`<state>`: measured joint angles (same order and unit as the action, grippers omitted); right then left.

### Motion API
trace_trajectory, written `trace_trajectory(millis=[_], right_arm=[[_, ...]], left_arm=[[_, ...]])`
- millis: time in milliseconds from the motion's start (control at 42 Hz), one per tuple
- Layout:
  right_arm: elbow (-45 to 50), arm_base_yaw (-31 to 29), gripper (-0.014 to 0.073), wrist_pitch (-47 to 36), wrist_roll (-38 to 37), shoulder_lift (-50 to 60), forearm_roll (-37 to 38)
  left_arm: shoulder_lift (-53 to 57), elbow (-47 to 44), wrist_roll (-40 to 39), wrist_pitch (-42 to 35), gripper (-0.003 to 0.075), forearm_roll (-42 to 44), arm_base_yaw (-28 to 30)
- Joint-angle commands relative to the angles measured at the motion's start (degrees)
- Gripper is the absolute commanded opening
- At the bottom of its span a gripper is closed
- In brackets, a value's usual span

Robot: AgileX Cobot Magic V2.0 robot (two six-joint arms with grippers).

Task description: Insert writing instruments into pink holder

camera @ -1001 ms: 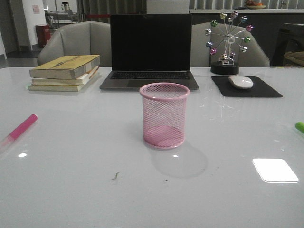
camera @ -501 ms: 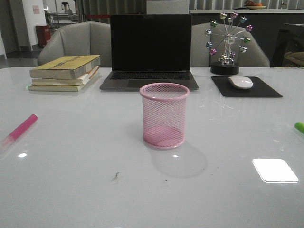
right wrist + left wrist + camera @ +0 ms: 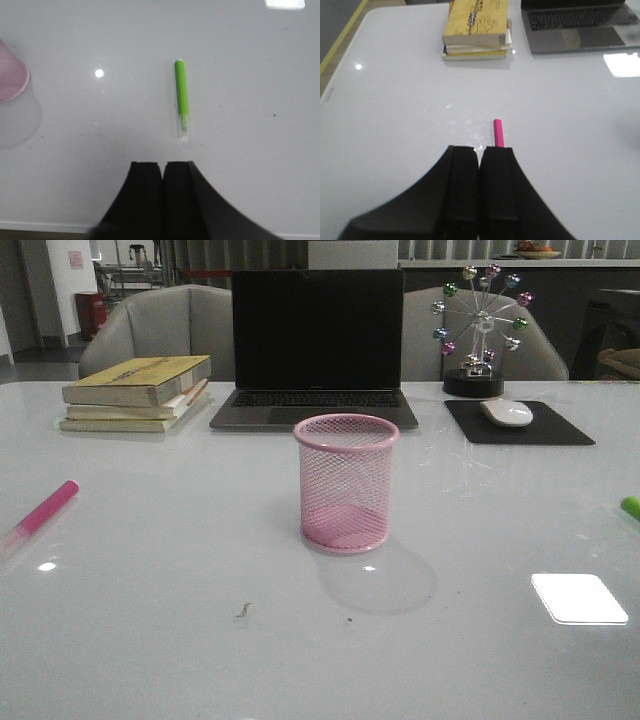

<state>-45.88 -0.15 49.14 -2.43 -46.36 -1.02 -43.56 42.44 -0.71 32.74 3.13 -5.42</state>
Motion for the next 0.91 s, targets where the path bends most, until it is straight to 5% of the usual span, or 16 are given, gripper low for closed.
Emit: trace_trajectory(millis=[0, 286, 381, 477, 596, 882], right_arm=[[-1.6, -0.4, 0.0070, -2.8, 0.5, -2.7, 0.4], [-1.6, -0.4, 0.0083, -3.4, 0.5, -9.0, 0.4], [-1.6, -0.4, 0.0209, -3.5, 0.5, -10.6, 0.4], [-1.6, -0.4, 0.0440, -4.9, 0.5, -12.6, 0.4], [-1.8, -0.5, 0.0554, -8.0, 0.4, -15.9, 0.4], [-8.7, -5.5, 0.0549, -8.5, 0.5, -30.4, -0.5]], left_arm=[[-3.4, 1.9, 0.2, -4.2, 0.0097, -0.7, -0.3], [-11.9, 1.9, 0.2, -3.8, 0.0106, -1.0, -0.3], [-13.2, 1.9, 0.2, -3.9, 0.0200, -1.4, -0.3], [-13.4, 1.9, 0.3, -4.6, 0.0420, -2.6, -0.3], [-13.4, 1.9, 0.7, -4.8, 0.0621, -2.7, -1.8], [-13.4, 1.9, 0.7, -4.8, 0.0636, -2.7, -15.7]])
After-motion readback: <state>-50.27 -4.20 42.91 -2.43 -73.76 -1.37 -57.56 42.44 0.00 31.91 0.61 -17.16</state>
